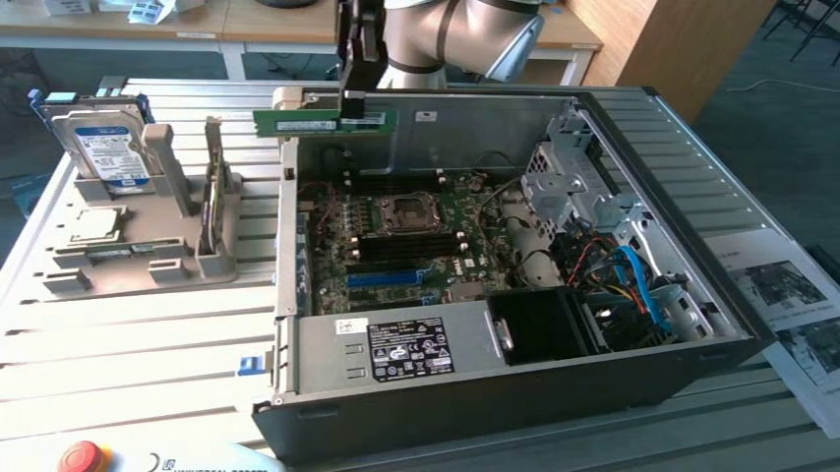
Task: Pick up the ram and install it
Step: 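Pick up the ram and move it above insertion slot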
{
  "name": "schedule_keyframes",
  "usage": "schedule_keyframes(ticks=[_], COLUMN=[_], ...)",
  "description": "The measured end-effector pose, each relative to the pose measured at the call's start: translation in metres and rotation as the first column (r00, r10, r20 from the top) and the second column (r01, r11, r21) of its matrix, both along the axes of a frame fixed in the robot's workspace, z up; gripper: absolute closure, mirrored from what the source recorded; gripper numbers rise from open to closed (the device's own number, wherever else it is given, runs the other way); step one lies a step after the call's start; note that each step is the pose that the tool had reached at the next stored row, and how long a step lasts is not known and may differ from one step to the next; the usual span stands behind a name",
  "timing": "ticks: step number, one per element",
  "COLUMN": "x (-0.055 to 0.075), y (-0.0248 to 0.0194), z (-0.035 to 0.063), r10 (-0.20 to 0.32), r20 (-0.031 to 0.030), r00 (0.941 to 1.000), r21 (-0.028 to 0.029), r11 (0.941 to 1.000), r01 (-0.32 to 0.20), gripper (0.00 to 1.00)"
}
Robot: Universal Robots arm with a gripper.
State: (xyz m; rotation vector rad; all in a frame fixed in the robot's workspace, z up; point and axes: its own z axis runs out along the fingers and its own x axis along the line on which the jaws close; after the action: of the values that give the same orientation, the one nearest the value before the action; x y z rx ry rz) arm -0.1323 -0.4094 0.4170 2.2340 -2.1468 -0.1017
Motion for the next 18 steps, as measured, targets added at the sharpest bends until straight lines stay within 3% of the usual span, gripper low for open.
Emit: schedule_keyframes(ticks=[18], x=[0.036], y=[0.0000], z=[0.0004], r10=[0.000], r20=[-0.0006], r00=[1.0000], r21=[0.0000], r11=[1.0000], r01=[0.000], gripper=[0.88])
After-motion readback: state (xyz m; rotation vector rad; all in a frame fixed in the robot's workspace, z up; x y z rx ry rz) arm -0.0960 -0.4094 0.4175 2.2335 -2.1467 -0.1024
